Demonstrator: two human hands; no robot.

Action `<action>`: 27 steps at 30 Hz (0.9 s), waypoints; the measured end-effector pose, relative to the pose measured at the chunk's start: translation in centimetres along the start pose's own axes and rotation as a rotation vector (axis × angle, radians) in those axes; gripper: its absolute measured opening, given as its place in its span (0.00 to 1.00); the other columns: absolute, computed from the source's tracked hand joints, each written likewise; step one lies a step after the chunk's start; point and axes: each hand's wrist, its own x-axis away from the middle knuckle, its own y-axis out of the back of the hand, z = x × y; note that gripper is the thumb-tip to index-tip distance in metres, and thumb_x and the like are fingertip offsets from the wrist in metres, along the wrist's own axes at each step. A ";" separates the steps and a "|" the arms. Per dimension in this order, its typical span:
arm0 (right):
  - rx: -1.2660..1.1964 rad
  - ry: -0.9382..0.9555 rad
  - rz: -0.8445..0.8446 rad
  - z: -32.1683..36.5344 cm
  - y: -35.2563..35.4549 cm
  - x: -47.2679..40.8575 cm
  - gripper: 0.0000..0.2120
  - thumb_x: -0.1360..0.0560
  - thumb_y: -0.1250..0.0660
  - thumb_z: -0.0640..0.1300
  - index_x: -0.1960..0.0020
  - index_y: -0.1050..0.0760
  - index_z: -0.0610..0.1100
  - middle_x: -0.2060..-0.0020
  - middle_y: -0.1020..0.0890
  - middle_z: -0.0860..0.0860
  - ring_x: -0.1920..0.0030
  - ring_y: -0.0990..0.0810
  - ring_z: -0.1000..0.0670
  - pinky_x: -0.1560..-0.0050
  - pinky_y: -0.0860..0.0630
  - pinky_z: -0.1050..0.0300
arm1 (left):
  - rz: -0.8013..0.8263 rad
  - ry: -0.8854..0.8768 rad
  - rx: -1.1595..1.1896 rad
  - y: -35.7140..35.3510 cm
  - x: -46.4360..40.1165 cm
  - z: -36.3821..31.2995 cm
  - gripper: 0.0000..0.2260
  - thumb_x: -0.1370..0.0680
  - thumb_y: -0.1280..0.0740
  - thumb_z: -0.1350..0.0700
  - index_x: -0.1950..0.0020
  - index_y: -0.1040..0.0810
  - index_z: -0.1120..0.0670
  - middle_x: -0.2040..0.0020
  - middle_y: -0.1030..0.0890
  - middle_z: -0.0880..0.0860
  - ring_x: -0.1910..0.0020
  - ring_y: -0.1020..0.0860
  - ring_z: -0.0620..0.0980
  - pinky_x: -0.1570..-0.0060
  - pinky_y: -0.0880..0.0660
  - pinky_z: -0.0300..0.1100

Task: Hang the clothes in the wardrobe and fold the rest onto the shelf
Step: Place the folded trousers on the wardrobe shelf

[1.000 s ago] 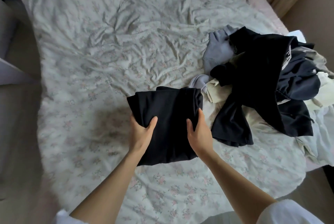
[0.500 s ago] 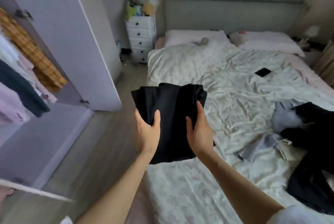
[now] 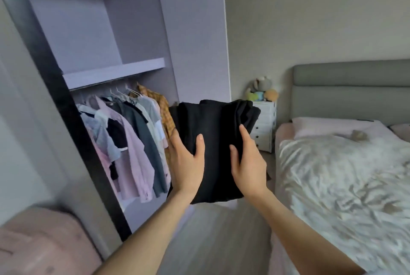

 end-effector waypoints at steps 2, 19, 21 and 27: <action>-0.013 0.048 -0.017 1.1 -1.5 -2.3 0.24 0.22 0.39 0.42 0.28 0.38 0.41 0.47 0.21 0.43 0.51 0.21 0.42 0.58 0.25 0.50 | -0.045 0.000 0.040 0.5 -2.5 0.0 0.34 0.27 0.44 0.36 0.26 0.43 0.54 0.28 0.35 0.55 0.31 0.33 0.54 0.41 0.38 0.37; -0.211 0.352 -0.102 1.4 -23.2 -31.6 0.24 0.22 0.39 0.42 0.27 0.38 0.41 0.48 0.21 0.42 0.52 0.21 0.40 0.59 0.23 0.48 | -0.489 -0.105 0.155 -7.5 -34.3 3.9 0.26 0.24 0.39 0.43 0.30 0.37 0.52 0.35 0.27 0.52 0.38 0.26 0.53 0.42 0.25 0.53; -0.259 0.395 -0.111 1.9 -26.3 -35.5 0.24 0.23 0.38 0.41 0.28 0.38 0.40 0.47 0.22 0.41 0.51 0.22 0.39 0.57 0.23 0.47 | -0.524 -0.142 0.165 -8.1 -38.8 4.6 0.26 0.24 0.38 0.43 0.30 0.37 0.51 0.34 0.28 0.50 0.37 0.26 0.51 0.41 0.27 0.46; -0.497 0.492 -0.064 6.7 -36.9 -43.1 0.24 0.21 0.40 0.41 0.27 0.39 0.42 0.46 0.23 0.40 0.50 0.23 0.42 0.54 0.26 0.52 | -0.664 -0.175 0.046 -3.7 -50.1 9.5 0.27 0.24 0.39 0.42 0.29 0.39 0.51 0.31 0.31 0.50 0.36 0.29 0.51 0.42 0.34 0.38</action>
